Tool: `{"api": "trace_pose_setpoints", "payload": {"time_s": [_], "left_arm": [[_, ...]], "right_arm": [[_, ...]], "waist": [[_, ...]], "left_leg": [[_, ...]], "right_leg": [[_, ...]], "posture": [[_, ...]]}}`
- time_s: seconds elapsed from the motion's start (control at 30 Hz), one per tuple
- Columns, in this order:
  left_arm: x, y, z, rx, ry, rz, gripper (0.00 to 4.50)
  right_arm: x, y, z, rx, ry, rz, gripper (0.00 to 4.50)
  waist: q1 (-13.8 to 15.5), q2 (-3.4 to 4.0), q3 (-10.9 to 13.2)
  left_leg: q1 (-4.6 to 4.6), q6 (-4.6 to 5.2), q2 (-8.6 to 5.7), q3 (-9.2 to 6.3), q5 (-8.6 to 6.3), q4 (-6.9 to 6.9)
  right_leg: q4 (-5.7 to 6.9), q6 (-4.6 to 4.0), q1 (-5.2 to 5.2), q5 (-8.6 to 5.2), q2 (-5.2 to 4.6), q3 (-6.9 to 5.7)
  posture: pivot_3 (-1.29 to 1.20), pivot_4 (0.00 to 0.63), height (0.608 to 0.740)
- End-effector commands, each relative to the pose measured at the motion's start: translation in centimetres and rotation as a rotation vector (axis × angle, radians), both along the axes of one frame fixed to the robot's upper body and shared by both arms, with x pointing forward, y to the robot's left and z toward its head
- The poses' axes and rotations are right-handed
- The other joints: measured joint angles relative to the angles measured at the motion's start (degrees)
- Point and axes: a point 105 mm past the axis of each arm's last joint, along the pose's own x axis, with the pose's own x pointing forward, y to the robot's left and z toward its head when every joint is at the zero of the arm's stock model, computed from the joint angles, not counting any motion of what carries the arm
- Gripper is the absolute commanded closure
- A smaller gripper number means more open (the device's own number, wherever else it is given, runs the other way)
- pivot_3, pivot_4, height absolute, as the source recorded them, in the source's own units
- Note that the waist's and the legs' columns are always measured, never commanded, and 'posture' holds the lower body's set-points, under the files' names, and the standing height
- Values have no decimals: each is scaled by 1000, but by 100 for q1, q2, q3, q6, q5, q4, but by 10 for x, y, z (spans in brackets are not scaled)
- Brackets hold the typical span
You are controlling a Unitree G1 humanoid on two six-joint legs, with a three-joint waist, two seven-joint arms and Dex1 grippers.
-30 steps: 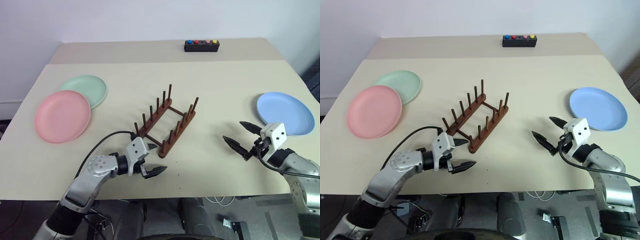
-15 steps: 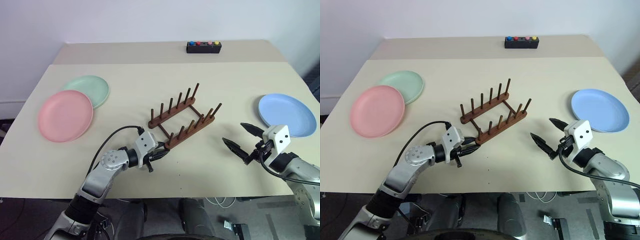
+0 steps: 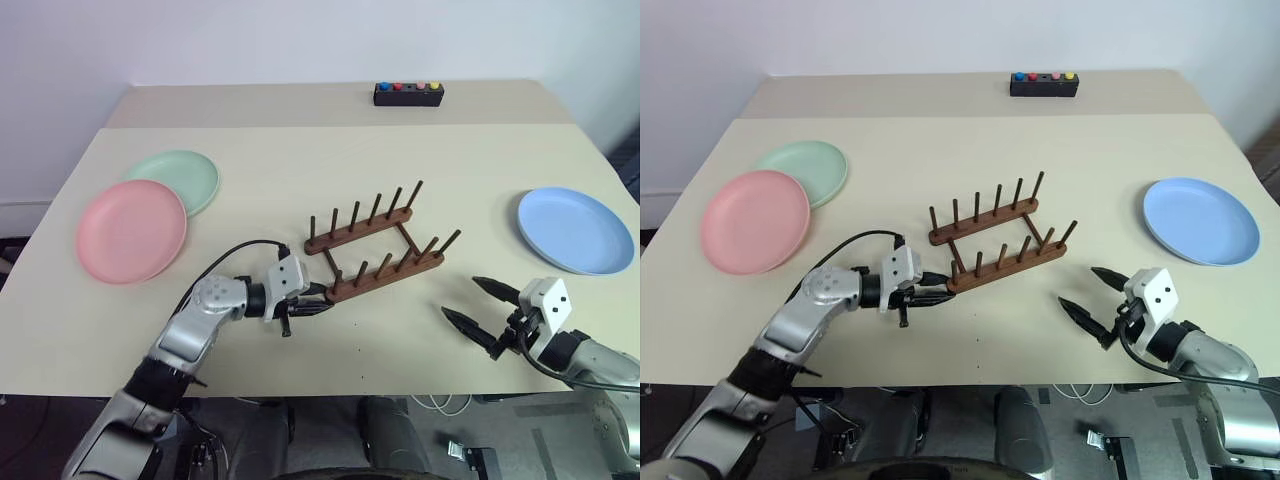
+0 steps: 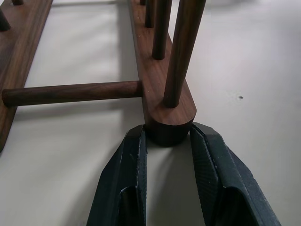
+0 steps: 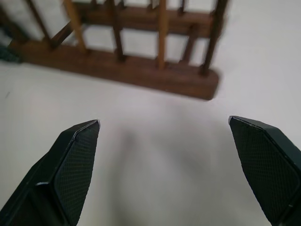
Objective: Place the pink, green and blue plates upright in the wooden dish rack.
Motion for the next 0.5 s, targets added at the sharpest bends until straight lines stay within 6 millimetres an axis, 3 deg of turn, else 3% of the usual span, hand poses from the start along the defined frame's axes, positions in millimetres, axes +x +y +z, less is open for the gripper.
{"api": "trace_pose_setpoints", "payload": {"time_s": [0.03, 0.27, 0.5], "left_arm": [[3, -13, 12, -31, -20, -116, 3714], [16, -33, 12, -6, -46, -222, 3714], [28, -32, 9, -4, -46, -215, 3714]], "right_arm": [[-3, -4, 4, -27, -39, 6, 0], [-8, -6, 1, -29, -53, -21, 0], [-12, -3, 5, -31, -65, -41, 0]], "waist": [[-6, -1, 0], [-8, -3, 2], [-13, -4, 2]], "left_leg": [[0, 0, 0, 0, 0, 0], [-2, 1, 0, 0, 0, -3], [-4, 1, 0, 0, -1, -2]], "right_leg": [[1, 0, 1, 0, 0, 0], [0, 17, -3, 6, 0, 0], [0, 18, -4, 6, 0, 0]], "posture": [[0, 150, 740], [0, 150, 740], [0, 150, 740]]}}
